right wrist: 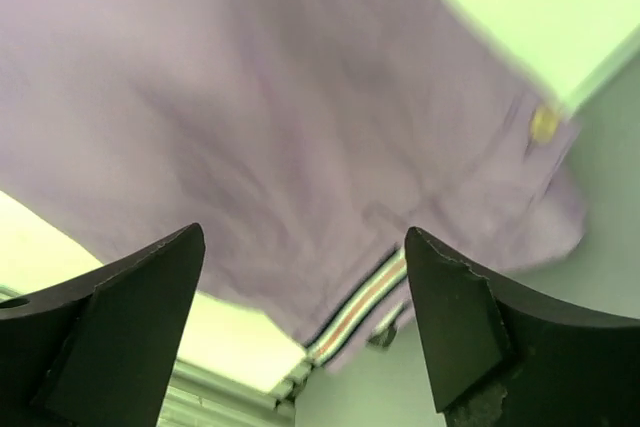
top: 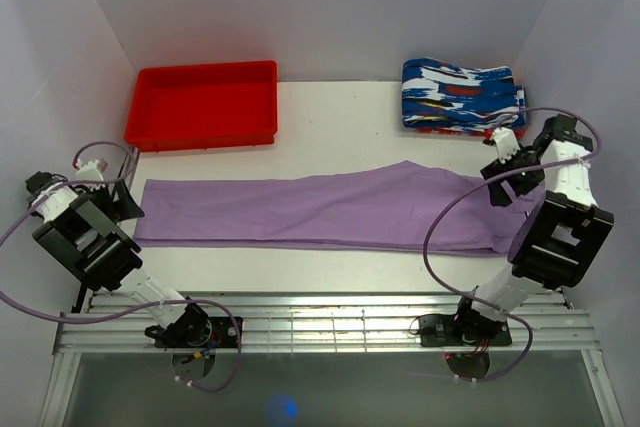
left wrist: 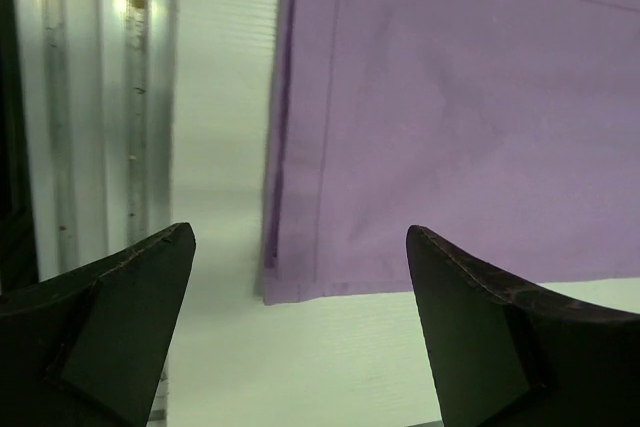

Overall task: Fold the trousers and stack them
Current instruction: Fold the trousers

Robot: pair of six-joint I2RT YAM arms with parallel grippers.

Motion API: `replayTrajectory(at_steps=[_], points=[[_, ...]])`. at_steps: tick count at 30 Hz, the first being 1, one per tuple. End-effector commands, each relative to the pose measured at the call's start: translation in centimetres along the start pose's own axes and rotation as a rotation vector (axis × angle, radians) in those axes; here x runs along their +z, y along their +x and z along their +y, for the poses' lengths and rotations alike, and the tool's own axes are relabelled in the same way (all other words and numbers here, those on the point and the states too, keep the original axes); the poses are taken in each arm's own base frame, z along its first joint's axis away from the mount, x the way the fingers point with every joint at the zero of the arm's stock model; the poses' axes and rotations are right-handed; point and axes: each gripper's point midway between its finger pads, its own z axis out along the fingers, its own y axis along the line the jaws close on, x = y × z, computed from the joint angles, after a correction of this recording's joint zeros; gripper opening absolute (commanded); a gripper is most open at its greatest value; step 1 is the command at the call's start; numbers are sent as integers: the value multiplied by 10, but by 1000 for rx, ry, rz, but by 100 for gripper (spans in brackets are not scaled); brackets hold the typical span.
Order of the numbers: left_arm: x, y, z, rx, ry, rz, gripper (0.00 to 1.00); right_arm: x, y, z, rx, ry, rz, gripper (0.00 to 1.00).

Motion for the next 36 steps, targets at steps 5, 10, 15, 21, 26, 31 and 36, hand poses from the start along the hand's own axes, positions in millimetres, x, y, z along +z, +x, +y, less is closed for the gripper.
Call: replayTrajectory(at_steps=[5, 10, 15, 21, 26, 31, 36], points=[[7, -37, -78, 305, 148, -59, 90, 8, -142, 62, -117, -142, -208, 80], [22, -33, -119, 334, 310, -29, 84, 43, -221, 76, -137, -178, -276, 76], [26, -2, -153, 389, 427, 12, 84, 91, -246, 71, -185, -187, -255, 71], [24, 46, -188, 557, 519, 68, 86, 123, -264, 63, -234, -152, -310, 71], [11, 55, -236, 736, 631, 23, 93, 150, -238, 91, -295, -243, -238, 77], [2, 37, -329, 1054, 733, -161, 91, 160, -221, 107, -327, -321, -198, 70], [25, 59, -423, 1358, 781, -167, 90, 163, -211, 120, -338, -405, -168, 49]])
